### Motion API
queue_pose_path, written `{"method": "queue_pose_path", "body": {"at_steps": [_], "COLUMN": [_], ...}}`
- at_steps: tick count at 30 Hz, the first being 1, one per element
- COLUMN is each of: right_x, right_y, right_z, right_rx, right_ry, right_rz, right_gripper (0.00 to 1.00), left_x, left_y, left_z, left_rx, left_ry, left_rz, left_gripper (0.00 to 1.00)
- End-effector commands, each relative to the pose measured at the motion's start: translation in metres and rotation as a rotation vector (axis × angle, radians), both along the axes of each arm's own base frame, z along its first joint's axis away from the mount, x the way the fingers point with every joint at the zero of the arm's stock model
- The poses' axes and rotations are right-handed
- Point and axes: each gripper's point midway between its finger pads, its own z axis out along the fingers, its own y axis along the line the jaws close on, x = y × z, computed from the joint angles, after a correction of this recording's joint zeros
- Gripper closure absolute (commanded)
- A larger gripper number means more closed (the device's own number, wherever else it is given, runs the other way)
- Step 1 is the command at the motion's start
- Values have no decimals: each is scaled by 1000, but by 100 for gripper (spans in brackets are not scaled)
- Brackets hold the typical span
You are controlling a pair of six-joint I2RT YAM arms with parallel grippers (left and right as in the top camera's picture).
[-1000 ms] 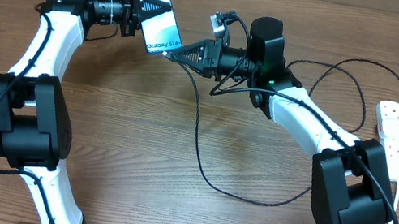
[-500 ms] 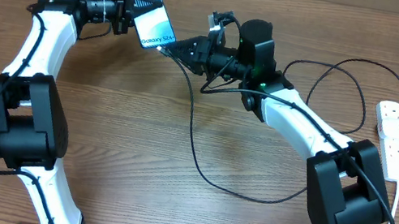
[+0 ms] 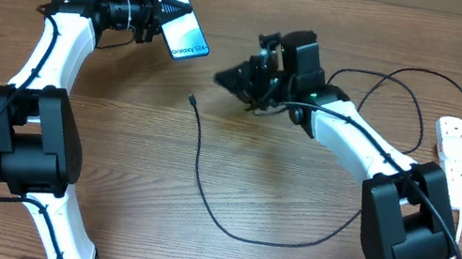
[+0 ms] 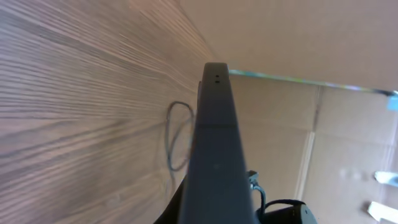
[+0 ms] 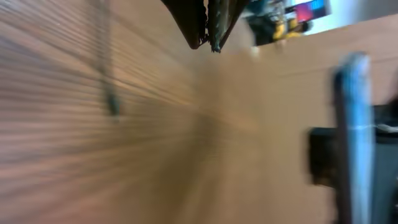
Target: Plug charger to phone and switch on socket
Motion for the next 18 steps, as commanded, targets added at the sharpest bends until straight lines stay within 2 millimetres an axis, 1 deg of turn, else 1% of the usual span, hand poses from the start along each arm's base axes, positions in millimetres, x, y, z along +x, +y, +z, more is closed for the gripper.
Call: {"method": "queue_pose_path", "body": {"at_steps": [1, 3, 5, 6, 8, 10, 13, 14, 15, 17, 18], "right_x": [9, 7, 4, 2, 0, -1, -3, -2, -1, 2, 4], "right_y": [-28, -38, -43, -43, -40, -37, -27, -18, -14, -6, -4], "right_z": [-23, -36, -45, -48, -51, -52, -52, -49, -48, -44, -42], "right_rx": [-214, -304, -365, -385, -408, -436, -467, -484, -497, -536, -560], "right_ry": [-133, -137, -145, -146, -165, -184, -237, -292, -318, -403, -443], "right_rz": [-11, -16, -6, -4, 9, 7, 22, 30, 27, 32, 30], "right_gripper": [96, 97, 96, 94, 82, 70, 57, 43, 37, 31, 27], "left_x": [3, -1, -4, -6, -9, -11, -17, -23, -27, -36, -40], "left_y": [12, 15, 21, 25, 38, 50, 71, 88, 94, 104, 108], "left_z": [-6, -16, -26, -31, -41, -44, -48, -52, -53, -58, -60], "left_rx": [125, 168, 215, 236, 276, 287, 293, 296, 300, 312, 318], "left_ry": [-55, -39, -10, 10, 56, 72, 93, 118, 127, 141, 149], "left_rz": [32, 33, 46, 57, 89, 104, 127, 142, 144, 135, 127], "left_gripper": [96, 96, 96, 96, 96, 96, 96, 96, 96, 96, 96]}}
